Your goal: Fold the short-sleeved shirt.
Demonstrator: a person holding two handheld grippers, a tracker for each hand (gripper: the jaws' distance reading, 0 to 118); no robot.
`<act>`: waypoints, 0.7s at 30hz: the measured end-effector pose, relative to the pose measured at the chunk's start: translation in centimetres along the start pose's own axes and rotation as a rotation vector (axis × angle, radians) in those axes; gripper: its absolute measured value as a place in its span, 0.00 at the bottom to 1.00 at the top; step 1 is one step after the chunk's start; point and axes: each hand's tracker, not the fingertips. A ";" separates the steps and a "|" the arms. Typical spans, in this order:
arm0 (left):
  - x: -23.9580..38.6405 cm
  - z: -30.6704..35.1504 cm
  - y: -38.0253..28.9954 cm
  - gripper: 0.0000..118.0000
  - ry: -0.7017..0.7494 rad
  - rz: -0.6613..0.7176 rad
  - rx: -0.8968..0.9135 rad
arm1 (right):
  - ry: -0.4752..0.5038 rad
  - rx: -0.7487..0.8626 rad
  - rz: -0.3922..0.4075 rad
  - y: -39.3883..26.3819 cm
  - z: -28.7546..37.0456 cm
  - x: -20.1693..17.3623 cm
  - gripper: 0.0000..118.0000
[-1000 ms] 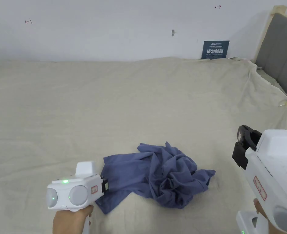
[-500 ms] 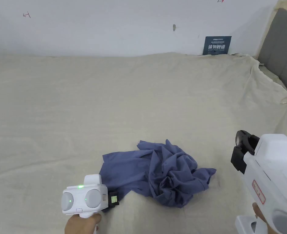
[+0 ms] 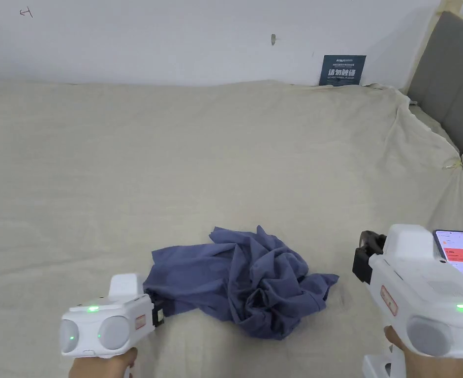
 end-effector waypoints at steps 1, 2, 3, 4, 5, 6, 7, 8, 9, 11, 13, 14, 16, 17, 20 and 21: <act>-0.2 0.5 0.4 0.03 -0.013 -0.002 0.012 | -0.007 -0.033 0.000 -0.4 -1.2 0.1 0.01; -0.3 0.9 0.8 0.03 -0.019 -0.002 0.026 | -0.009 -0.081 0.014 -0.7 -2.5 0.1 0.01; -0.3 1.5 1.2 0.03 -0.024 -0.004 0.034 | -0.007 -0.113 0.017 -1.1 -3.6 0.1 0.02; -0.4 1.9 1.5 0.03 -0.029 -0.006 0.047 | -0.023 -0.151 0.019 -1.6 -5.0 0.2 0.02; -0.5 2.1 1.8 0.03 -0.034 -0.005 0.056 | -0.017 -0.182 -0.002 -2.1 -6.1 0.4 0.06; -0.6 2.3 2.1 0.03 -0.039 -0.004 0.060 | -0.018 -0.216 -0.010 -2.5 -7.3 0.5 0.16; -0.7 2.4 2.4 0.03 -0.044 -0.001 0.066 | -0.009 -0.261 -0.035 -3.0 -8.5 0.7 0.31; -0.8 2.4 2.6 0.03 -0.050 0.001 0.070 | -0.016 -0.303 -0.053 -3.5 -9.7 0.8 0.56; -0.8 2.4 2.7 0.03 -0.052 0.000 0.070 | -0.014 -0.335 -0.069 -3.9 -10.6 0.9 0.70; -0.9 2.2 3.0 0.03 -0.055 -0.003 0.072 | -0.003 -0.371 -0.132 -4.9 -12.2 1.2 0.77; -1.0 2.1 3.0 0.03 -0.060 -0.006 0.070 | -0.003 -0.433 -0.184 -5.5 -13.3 1.3 0.77; -1.0 2.0 3.1 0.03 -0.063 -0.008 0.068 | 0.007 -0.465 -0.205 -5.9 -14.0 1.4 0.77; -0.9 1.9 3.1 0.03 -0.061 -0.014 0.064 | 0.007 -0.509 -0.222 -6.5 -14.8 1.4 0.76; -0.9 1.9 3.1 0.03 -0.062 -0.015 0.063 | 0.012 -0.525 -0.228 -6.8 -15.1 1.4 0.70; -1.2 1.6 3.2 0.03 -0.066 -0.011 0.062 | 0.038 -0.530 -0.223 -7.3 -15.2 1.1 0.38; -1.3 1.5 3.2 0.03 -0.067 -0.008 0.061 | 0.046 -0.536 -0.221 -7.4 -15.3 0.9 0.28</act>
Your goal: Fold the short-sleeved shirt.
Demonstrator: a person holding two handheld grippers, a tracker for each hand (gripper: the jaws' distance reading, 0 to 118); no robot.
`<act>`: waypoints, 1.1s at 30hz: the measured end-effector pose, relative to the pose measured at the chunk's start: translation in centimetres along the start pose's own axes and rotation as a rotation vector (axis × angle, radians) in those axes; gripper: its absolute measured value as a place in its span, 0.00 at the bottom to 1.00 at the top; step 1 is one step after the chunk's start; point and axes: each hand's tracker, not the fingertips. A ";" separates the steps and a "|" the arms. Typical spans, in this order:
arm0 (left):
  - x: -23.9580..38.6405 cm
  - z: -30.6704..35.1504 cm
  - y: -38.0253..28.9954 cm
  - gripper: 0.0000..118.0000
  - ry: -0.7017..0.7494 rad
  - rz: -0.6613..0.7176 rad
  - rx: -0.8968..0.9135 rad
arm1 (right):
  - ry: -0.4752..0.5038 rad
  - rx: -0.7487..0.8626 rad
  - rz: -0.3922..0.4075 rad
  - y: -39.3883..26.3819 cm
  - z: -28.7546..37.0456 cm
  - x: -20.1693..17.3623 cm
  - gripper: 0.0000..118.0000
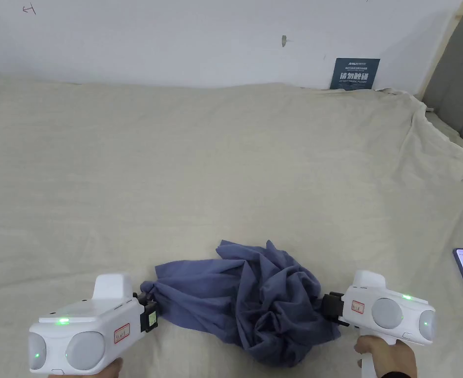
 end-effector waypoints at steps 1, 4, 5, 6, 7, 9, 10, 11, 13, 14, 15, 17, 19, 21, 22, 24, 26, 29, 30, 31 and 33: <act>-0.1 0.0 0.0 0.03 -0.001 0.004 0.000 | 0.003 -0.003 0.006 0.0 -0.1 -0.1 0.18; -0.1 0.0 0.0 0.03 -0.005 0.010 0.001 | 0.012 0.033 0.046 -0.2 0.9 -0.5 0.05; -0.1 0.2 0.0 0.03 -0.006 0.011 0.006 | 0.014 0.055 0.062 -0.1 1.5 -0.6 0.04; -0.2 0.3 0.1 0.03 -0.010 0.014 0.009 | 0.014 0.079 0.082 0.1 2.2 -0.6 0.04; -0.3 0.4 0.2 0.03 -0.016 0.020 0.011 | 0.010 0.104 0.100 0.2 3.4 -1.1 0.04; -0.7 0.7 0.6 0.03 -0.031 0.044 0.023 | 0.006 0.163 0.142 0.8 5.4 -1.3 0.04; -0.8 1.0 0.8 0.03 -0.035 0.059 0.033 | 0.006 0.190 0.160 1.2 6.5 -1.4 0.04; -1.1 1.3 1.2 0.03 -0.037 0.074 0.044 | 0.008 0.226 0.177 1.8 7.8 -1.5 0.04; -1.7 1.8 2.0 0.03 -0.040 0.085 0.064 | 0.023 0.289 0.184 3.1 10.2 -1.4 0.04; -2.0 2.1 2.7 0.03 -0.035 0.090 0.075 | 0.027 0.322 0.187 3.9 11.3 -1.4 0.04; -2.4 2.4 3.4 0.03 -0.030 0.092 0.085 | 0.025 0.350 0.194 4.7 12.3 -1.3 0.04; -3.2 3.1 5.3 0.03 -0.016 0.098 0.125 | 0.028 0.396 0.211 6.6 14.2 -1.5 0.04; -4.0 3.8 7.4 0.03 0.000 0.098 0.168 | 0.028 0.437 0.226 8.5 15.6 -1.8 0.04; -4.7 4.5 9.9 0.03 0.023 0.097 0.214 | 0.017 0.483 0.244 10.4 16.9 -2.3 0.04; -4.9 4.8 11.2 0.03 0.033 0.096 0.235 | 0.009 0.506 0.252 11.4 17.4 -2.7 0.04; -5.4 5.5 13.8 0.03 0.062 0.075 0.282 | -0.013 0.555 0.270 13.2 18.7 -3.6 0.04; -5.7 6.2 16.5 0.03 0.099 0.041 0.328 | -0.038 0.603 0.290 15.2 19.8 -4.5 0.04; -6.0 7.1 20.3 0.03 0.138 0.027 0.385 | -0.078 0.672 0.318 18.1 21.3 -6.0 0.04; -6.0 7.4 21.5 0.03 0.145 0.023 0.401 | -0.084 0.687 0.317 19.0 21.7 -6.4 0.04; -6.1 7.6 22.7 0.03 0.155 0.016 0.420 | -0.087 0.706 0.316 20.1 21.8 -6.5 0.04; -6.2 7.9 25.2 0.03 0.177 0.012 0.450 | -0.122 0.744 0.324 22.0 22.3 -7.4 0.04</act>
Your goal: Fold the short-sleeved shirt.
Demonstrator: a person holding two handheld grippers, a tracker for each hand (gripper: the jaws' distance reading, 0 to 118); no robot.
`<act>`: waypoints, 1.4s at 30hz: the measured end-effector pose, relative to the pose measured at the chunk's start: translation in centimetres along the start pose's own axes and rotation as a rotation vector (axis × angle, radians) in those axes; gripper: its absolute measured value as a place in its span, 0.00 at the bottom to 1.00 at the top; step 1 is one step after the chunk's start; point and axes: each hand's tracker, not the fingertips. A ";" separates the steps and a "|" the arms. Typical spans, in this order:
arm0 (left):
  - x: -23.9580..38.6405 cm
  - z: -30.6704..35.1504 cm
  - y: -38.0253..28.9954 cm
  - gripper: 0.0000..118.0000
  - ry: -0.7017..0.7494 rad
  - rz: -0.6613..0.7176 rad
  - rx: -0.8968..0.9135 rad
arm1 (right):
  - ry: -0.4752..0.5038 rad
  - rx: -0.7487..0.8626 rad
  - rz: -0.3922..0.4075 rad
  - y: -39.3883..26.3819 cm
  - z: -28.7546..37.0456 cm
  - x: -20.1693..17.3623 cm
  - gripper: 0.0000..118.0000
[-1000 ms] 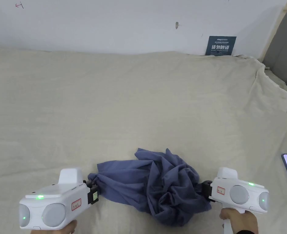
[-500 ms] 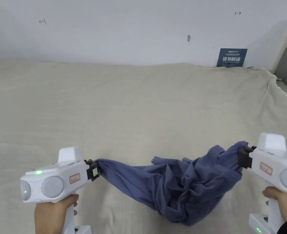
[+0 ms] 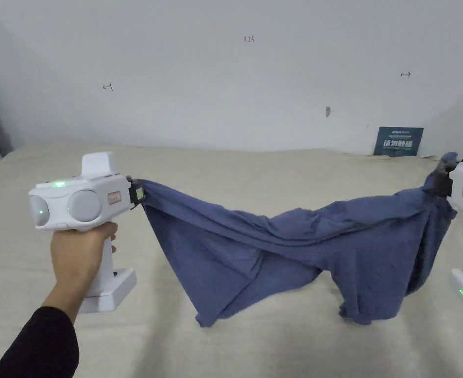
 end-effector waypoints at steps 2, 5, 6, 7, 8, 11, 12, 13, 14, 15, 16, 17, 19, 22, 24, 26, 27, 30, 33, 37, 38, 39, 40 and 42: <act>0.1 -0.8 2.3 0.03 0.029 -0.013 0.043 | -0.019 0.030 0.011 1.7 -1.1 0.0 0.04; 0.1 -2.0 5.6 0.03 0.063 -0.044 0.081 | -0.033 0.061 0.019 3.8 -2.5 -0.3 0.04; 0.1 -2.4 6.6 0.03 0.072 -0.052 0.097 | -0.044 0.071 0.025 4.3 -3.1 -0.3 0.04; 0.2 -2.7 7.4 0.03 0.079 -0.067 0.110 | -0.057 0.086 0.038 4.8 -3.5 -0.4 0.04; 0.2 -3.0 8.2 0.03 0.101 -0.083 0.130 | -0.068 0.098 0.045 5.2 -3.9 -0.5 0.04; 0.4 -3.5 9.9 0.03 0.141 -0.139 0.176 | -0.072 0.122 0.023 6.4 -5.0 -0.4 0.04; 0.4 -3.8 10.4 0.03 0.151 -0.154 0.171 | -0.070 0.128 0.015 6.6 -5.2 -0.5 0.04; 0.6 -3.7 10.7 0.03 0.157 -0.181 0.175 | -0.072 0.140 0.013 6.8 -5.4 -0.6 0.04; 0.7 -3.6 10.8 0.03 0.159 -0.181 0.183 | -0.081 0.148 0.015 6.8 -5.7 -0.7 0.04; 0.7 -3.5 10.6 0.03 0.159 -0.185 0.191 | -0.084 0.151 0.019 6.7 -5.9 -0.8 0.04; 0.6 -3.6 10.4 0.03 0.150 -0.180 0.184 | -0.080 0.152 0.025 6.5 -6.1 -0.9 0.04; 0.5 -3.8 10.0 0.03 0.151 -0.176 0.183 | -0.078 0.150 0.025 6.0 -6.4 -1.1 0.04; 0.2 -4.4 8.7 0.03 0.152 -0.173 0.163 | -0.078 0.140 0.030 4.6 -7.0 -1.5 0.04; -0.3 -5.4 5.9 0.03 0.160 -0.179 0.125 | -0.071 0.107 0.046 1.7 -7.6 -2.2 0.04; -0.6 -5.7 3.8 0.03 0.161 -0.179 0.101 | -0.071 0.075 0.066 -0.4 -7.9 -2.6 0.04; -1.0 -6.3 1.7 0.03 0.155 -0.171 0.068 | -0.067 0.041 0.079 -2.7 -8.1 -2.9 0.04; -1.1 -6.3 0.7 0.03 0.152 -0.173 0.057 | -0.065 0.027 0.082 -3.7 -8.1 -3.0 0.04; -1.3 -5.7 -2.7 0.03 0.138 -0.187 0.022 | -0.060 -0.011 0.100 -6.9 -7.2 -3.3 0.04; -1.8 -4.7 -6.5 0.03 0.134 -0.194 -0.024 | -0.044 -0.058 0.069 -10.0 -5.6 -3.1 0.04; -3.1 -3.4 -11.7 0.03 0.133 -0.178 -0.083 | -0.036 -0.098 0.063 -14.0 -2.5 -3.2 0.04; -3.5 -2.9 -13.0 0.03 0.131 -0.164 -0.115 | -0.030 -0.118 0.065 -15.2 -2.1 -3.0 0.04; -3.8 -2.3 -14.2 0.03 0.133 -0.149 -0.125 | -0.029 -0.123 0.059 -16.2 -1.4 -3.0 0.04; -4.2 -1.7 -15.4 0.03 0.132 -0.139 -0.144 | -0.025 -0.142 0.054 -17.3 -0.4 -2.9 0.04; -5.1 -0.7 -18.0 0.03 0.146 -0.122 -0.174 | -0.020 -0.160 0.039 -19.5 1.0 -2.7 0.04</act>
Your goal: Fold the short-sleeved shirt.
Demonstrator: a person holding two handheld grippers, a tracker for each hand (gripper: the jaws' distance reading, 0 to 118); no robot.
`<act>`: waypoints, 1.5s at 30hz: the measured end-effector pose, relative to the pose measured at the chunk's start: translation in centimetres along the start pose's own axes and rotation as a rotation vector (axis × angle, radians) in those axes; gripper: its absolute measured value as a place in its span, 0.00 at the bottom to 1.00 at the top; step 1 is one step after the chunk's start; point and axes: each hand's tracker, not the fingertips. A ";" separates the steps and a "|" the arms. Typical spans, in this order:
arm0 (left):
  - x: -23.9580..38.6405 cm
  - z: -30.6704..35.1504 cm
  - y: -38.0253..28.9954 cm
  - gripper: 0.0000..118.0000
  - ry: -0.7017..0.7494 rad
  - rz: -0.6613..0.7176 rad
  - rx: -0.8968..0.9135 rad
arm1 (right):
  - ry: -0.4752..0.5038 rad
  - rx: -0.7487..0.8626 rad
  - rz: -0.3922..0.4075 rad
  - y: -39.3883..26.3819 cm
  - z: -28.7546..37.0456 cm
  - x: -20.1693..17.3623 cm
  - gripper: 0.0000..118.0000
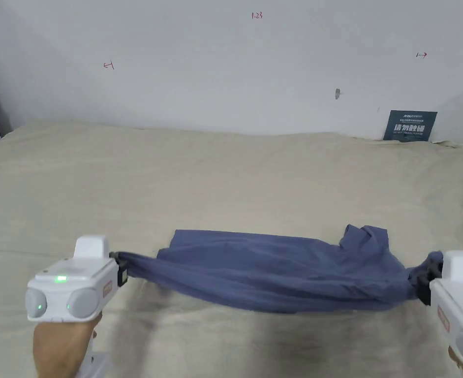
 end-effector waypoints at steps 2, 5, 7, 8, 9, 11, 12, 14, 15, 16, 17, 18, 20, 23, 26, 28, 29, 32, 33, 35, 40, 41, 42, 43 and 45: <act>-0.7 0.8 -2.6 0.03 -0.002 0.024 -0.047 | 0.005 -0.022 -0.013 -2.3 1.5 0.0 0.04; -1.6 2.6 -6.1 0.03 -0.001 0.047 -0.084 | 0.016 -0.052 -0.030 -4.8 5.1 -0.9 0.04; -2.0 3.9 -7.9 0.03 0.005 0.047 -0.107 | 0.023 -0.066 -0.038 -6.3 6.6 -0.9 0.04; -2.3 4.6 -8.8 0.03 0.008 0.047 -0.115 | 0.022 -0.073 -0.039 -7.1 7.7 -1.3 0.04; -2.7 5.3 -9.6 0.03 0.009 0.048 -0.117 | 0.021 -0.076 -0.044 -7.8 8.6 -1.3 0.04; -3.3 7.1 -10.9 0.03 0.016 0.054 -0.125 | 0.025 -0.089 -0.062 -9.0 10.3 -1.3 0.04; -3.6 7.7 -11.4 0.03 0.016 0.057 -0.129 | 0.026 -0.091 -0.067 -9.6 11.3 -1.5 0.04; -4.5 8.8 -12.7 0.03 0.024 0.065 -0.146 | 0.023 -0.107 -0.075 -10.8 12.9 -1.7 0.04; -4.9 9.5 -13.4 0.03 0.025 0.068 -0.153 | 0.022 -0.116 -0.080 -11.4 13.6 -1.7 0.04; -5.2 9.9 -13.9 0.03 0.024 0.069 -0.156 | 0.024 -0.126 -0.088 -12.0 14.3 -1.8 0.04; -5.4 10.1 -14.4 0.03 0.026 0.066 -0.165 | 0.025 -0.147 -0.097 -12.7 14.7 -2.0 0.04; -5.5 10.2 -14.8 0.03 0.030 0.056 -0.182 | 0.026 -0.167 -0.104 -13.3 15.0 -2.1 0.04; -5.3 10.3 -15.4 0.03 0.035 0.047 -0.203 | 0.021 -0.199 -0.101 -14.4 15.2 -2.4 0.04; -5.1 9.3 -16.0 0.03 0.041 0.055 -0.231 | 0.010 -0.266 -0.125 -15.6 14.3 -2.7 0.04; -4.8 7.5 -16.2 0.03 0.056 0.055 -0.287 | 0.000 -0.359 -0.144 -16.2 12.6 -2.9 0.04; -4.6 6.4 -16.5 0.03 0.066 0.057 -0.330 | 0.002 -0.415 -0.167 -16.5 11.4 -2.9 0.04; -4.5 5.8 -16.6 0.03 0.067 0.075 -0.379 | 0.010 -0.463 -0.174 -16.5 10.7 -2.9 0.04; -4.5 5.0 -16.7 0.03 0.068 0.117 -0.413 | 0.014 -0.523 -0.186 -16.4 9.9 -3.3 0.04; -4.5 4.8 -16.7 0.04 0.071 0.122 -0.411 | 0.011 -0.515 -0.189 -16.5 9.8 -3.4 0.04; -4.4 5.1 -16.5 0.12 0.080 0.121 -0.404 | 0.018 -0.530 -0.192 -16.3 9.8 -3.4 0.04; -4.0 6.4 -14.5 0.74 0.084 0.179 -0.424 | 0.031 -0.491 -0.215 -13.8 11.3 -2.6 0.60; -4.0 7.2 -13.8 0.84 0.062 0.212 -0.379 | 0.032 -0.442 -0.192 -12.7 11.8 -2.5 0.78; -3.8 7.9 -12.9 0.86 0.030 0.226 -0.326 | 0.037 -0.392 -0.183 -11.7 12.5 -2.5 0.80; -3.5 8.9 -11.9 0.86 0.004 0.229 -0.272 | 0.050 -0.333 -0.177 -10.3 13.4 -2.4 0.80; -2.5 10.5 -9.7 0.86 -0.015 0.197 -0.185 | 0.055 -0.242 -0.150 -7.6 14.6 -2.0 0.80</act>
